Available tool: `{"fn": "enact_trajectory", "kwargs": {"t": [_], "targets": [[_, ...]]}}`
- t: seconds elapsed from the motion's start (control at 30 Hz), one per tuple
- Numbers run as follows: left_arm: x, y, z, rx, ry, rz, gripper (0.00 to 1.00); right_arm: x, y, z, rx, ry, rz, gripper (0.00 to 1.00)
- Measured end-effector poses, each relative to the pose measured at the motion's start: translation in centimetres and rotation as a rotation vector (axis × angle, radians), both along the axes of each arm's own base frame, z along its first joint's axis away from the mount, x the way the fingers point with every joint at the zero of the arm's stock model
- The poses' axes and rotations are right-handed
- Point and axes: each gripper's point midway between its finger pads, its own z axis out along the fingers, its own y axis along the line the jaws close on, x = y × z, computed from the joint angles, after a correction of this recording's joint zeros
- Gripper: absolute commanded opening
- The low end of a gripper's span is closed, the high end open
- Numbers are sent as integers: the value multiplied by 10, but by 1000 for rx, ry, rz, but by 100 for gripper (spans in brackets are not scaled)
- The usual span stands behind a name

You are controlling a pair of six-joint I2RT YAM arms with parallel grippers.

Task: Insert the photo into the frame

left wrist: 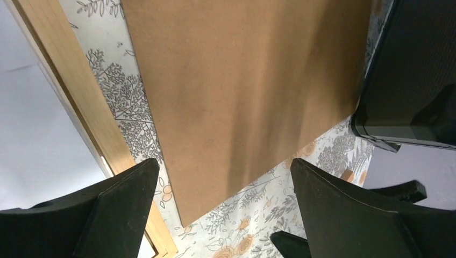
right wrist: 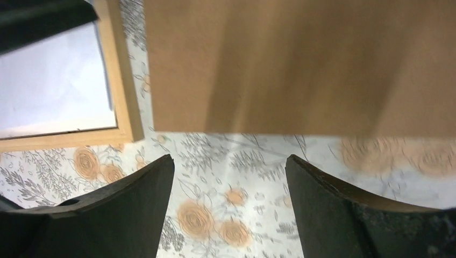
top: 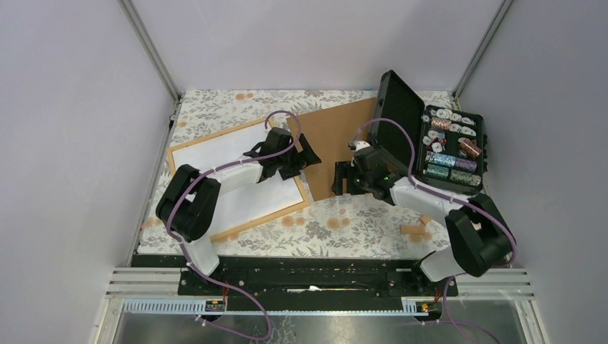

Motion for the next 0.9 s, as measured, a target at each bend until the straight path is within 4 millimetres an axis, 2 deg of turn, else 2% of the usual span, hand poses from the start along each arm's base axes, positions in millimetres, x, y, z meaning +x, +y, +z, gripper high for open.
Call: {"fn": "enact_trajectory", "kwargs": {"t": [0.13, 0.23, 0.3, 0.43, 0.6, 0.73, 0.9], "targets": [[7, -1, 2, 23, -44, 6, 99, -23, -22, -6, 33, 48, -95, 84], [16, -4, 10, 45, -81, -24, 99, -35, -28, -8, 92, 71, -166, 87], [29, -9, 19, 65, -113, -49, 99, -41, -31, -6, 142, 73, -225, 88], [70, -7, 39, 107, -217, -55, 99, -41, -43, -5, 201, 48, -368, 87], [132, 9, 46, 179, -317, -16, 99, -35, -51, 0, 247, 16, -465, 87], [186, 23, 39, 188, -370, 38, 99, -35, -58, -1, 275, -14, -521, 88], [240, 35, 16, 179, -396, 96, 99, -39, -64, -14, 297, -7, -568, 88]]}}
